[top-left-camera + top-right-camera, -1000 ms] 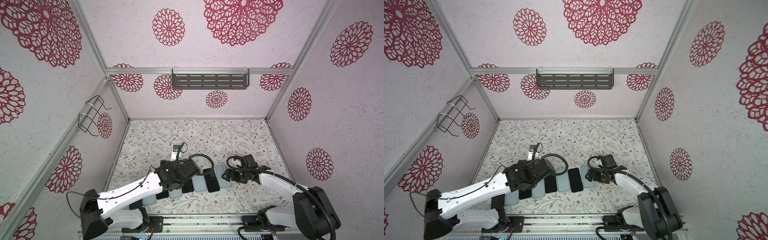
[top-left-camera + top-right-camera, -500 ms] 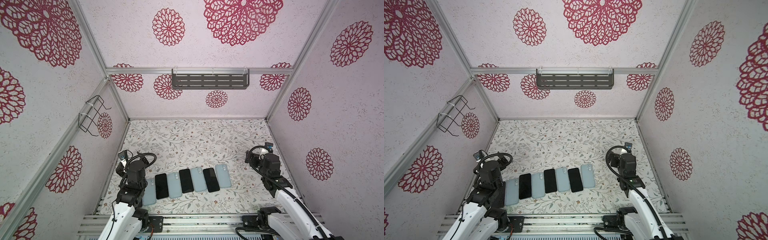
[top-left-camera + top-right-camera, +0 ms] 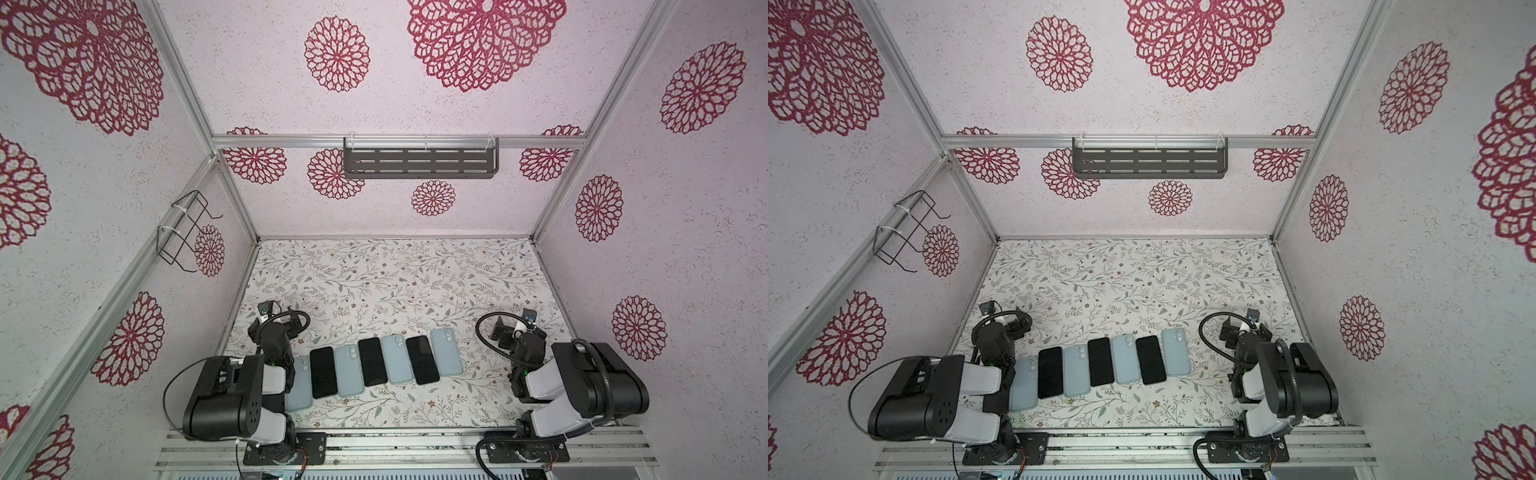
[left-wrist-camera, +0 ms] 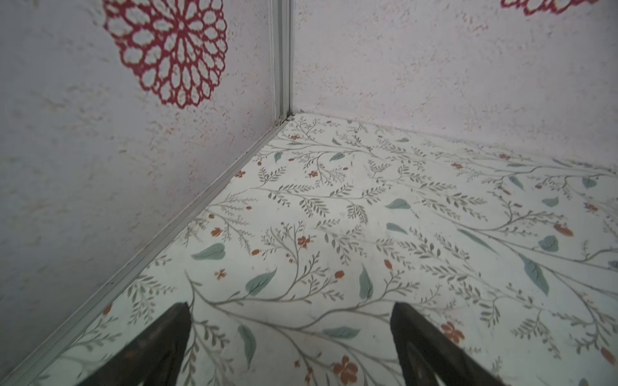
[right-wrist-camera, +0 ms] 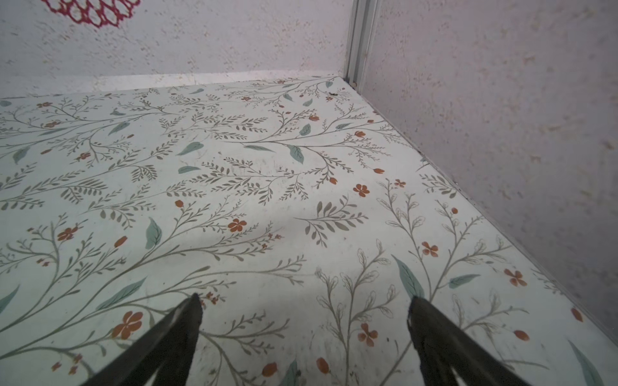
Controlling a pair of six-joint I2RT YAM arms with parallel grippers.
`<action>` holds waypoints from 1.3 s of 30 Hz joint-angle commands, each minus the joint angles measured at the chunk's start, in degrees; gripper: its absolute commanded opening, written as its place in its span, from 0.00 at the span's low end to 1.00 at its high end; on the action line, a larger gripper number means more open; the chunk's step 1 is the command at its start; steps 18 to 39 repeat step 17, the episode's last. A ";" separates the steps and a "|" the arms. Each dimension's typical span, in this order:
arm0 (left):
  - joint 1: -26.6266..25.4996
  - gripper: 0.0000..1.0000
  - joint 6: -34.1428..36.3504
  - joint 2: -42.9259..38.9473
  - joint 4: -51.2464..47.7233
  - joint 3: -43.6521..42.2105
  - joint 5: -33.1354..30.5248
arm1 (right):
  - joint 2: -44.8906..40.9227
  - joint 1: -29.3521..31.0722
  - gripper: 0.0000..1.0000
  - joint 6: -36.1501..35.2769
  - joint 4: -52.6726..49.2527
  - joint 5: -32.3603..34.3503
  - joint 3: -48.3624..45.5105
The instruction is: Take the phone out of the phone case
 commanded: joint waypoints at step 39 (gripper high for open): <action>2.94 0.97 -0.56 1.37 -8.54 10.80 6.55 | -1.19 2.48 0.99 -1.09 -2.66 7.86 8.66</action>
